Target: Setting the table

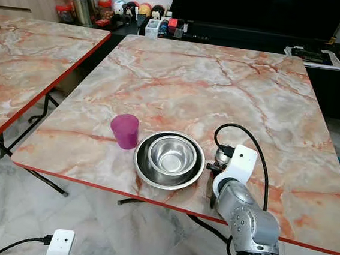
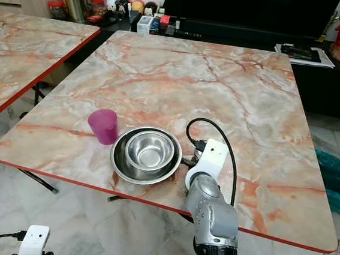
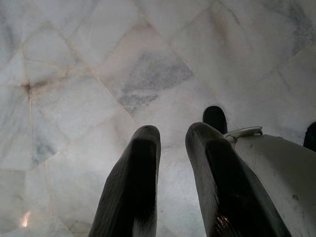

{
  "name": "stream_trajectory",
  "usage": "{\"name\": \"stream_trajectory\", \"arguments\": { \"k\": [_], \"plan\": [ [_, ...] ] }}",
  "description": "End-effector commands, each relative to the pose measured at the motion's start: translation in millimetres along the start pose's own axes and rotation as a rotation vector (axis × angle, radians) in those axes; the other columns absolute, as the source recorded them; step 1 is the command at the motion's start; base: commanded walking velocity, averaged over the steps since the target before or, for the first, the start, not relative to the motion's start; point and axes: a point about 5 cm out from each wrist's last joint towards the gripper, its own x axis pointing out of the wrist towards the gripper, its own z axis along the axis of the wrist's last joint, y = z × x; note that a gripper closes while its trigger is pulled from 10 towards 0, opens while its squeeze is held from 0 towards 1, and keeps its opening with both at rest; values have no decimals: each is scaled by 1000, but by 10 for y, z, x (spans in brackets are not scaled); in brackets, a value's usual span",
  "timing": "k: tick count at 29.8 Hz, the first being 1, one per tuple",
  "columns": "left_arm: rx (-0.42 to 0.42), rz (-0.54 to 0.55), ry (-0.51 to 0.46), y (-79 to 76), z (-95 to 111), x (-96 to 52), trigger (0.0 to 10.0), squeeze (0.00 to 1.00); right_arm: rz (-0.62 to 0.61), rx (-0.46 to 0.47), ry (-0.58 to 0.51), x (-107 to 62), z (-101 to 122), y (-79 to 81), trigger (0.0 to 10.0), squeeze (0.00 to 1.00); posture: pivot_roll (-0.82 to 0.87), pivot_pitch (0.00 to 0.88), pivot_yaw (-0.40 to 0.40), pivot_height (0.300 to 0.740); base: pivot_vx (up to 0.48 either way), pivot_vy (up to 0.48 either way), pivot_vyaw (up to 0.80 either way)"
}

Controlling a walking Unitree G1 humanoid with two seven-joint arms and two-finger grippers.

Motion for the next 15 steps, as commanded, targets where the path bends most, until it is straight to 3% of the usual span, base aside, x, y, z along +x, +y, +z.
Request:
{"name": "stream_trajectory", "arguments": {
  "k": [1,3,4,5,15],
  "plan": [
    [4,4,22,14,-41,-7,10000,0,38,36,71,-43,-219,123,10000,635,-38,70,30,740,0,0,0],
    [5,4,22,14,-41,-7,10000,0,37,35,71,-44,-215,121,10000,604,-39,69,31,740,0,0,0],
    [5,3,21,15,-40,-7,10000,0,35,35,68,-46,-205,116,10000,400,-39,69,30,740,0,0,0],
    [5,3,21,15,-40,-7,10000,0,33,32,65,-47,-196,112,10000,0,-39,69,30,740,0,0,0],
    [4,3,21,16,-39,-7,10000,0,-26,-64,-47,-59,-9,29,10000,0,-39,69,31,740,0,0,0]
  ]
}}
